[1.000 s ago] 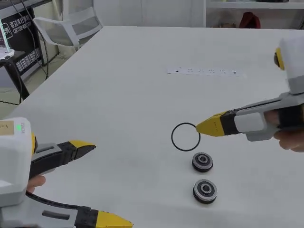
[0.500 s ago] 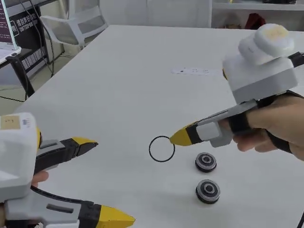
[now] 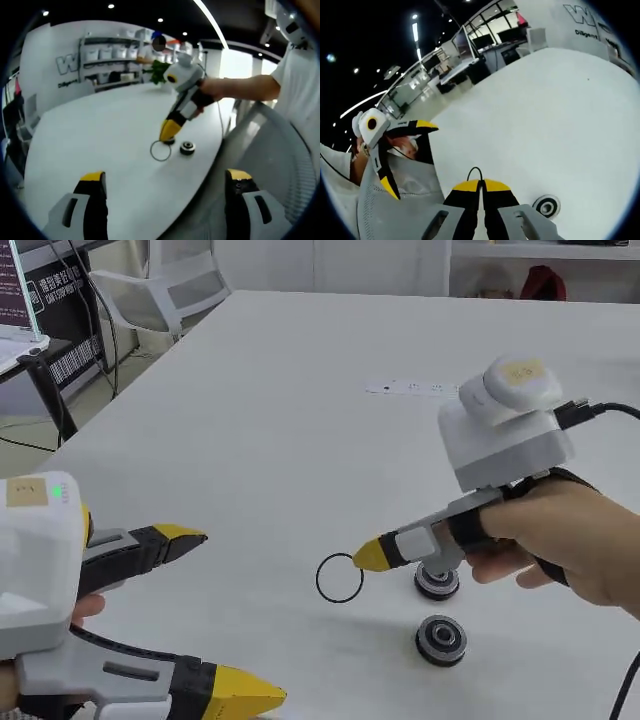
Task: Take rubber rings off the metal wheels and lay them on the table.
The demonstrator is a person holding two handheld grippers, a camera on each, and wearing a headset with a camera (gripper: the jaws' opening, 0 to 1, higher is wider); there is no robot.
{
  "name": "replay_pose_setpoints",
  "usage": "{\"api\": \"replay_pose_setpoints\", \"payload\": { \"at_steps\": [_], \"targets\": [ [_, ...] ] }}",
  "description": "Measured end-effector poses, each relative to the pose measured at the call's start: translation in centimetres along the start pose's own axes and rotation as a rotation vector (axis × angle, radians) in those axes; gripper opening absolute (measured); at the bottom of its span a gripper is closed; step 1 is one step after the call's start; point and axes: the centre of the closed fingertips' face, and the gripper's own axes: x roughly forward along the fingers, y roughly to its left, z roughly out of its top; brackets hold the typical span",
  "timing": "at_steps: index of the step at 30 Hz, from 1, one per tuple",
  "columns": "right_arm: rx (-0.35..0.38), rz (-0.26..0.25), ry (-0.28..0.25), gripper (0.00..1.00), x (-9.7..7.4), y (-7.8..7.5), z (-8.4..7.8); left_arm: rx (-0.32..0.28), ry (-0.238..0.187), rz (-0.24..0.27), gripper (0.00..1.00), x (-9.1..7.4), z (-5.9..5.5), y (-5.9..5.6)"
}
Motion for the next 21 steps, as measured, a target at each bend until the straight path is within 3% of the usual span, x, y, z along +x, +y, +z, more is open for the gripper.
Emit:
{"api": "replay_pose_setpoints", "payload": {
  "at_steps": [10, 14, 21],
  "targets": [
    [0.056, -0.039, 0.010, 0.00, 0.8, -1.6, -1.9, 0.003, 0.013, -0.001, 1.00, 0.0, -0.2, 0.0],
    [0.098, -0.028, 0.000, 0.00, 1.0, -1.7, -1.9, 0.004, 0.018, -0.002, 1.00, 0.1, -0.3, -0.1],
    [0.090, -0.068, -0.002, 0.00, 1.3, -2.6, -2.1, 0.003, 0.021, -0.001, 1.00, 0.1, -0.4, -0.1]
  ]
}}
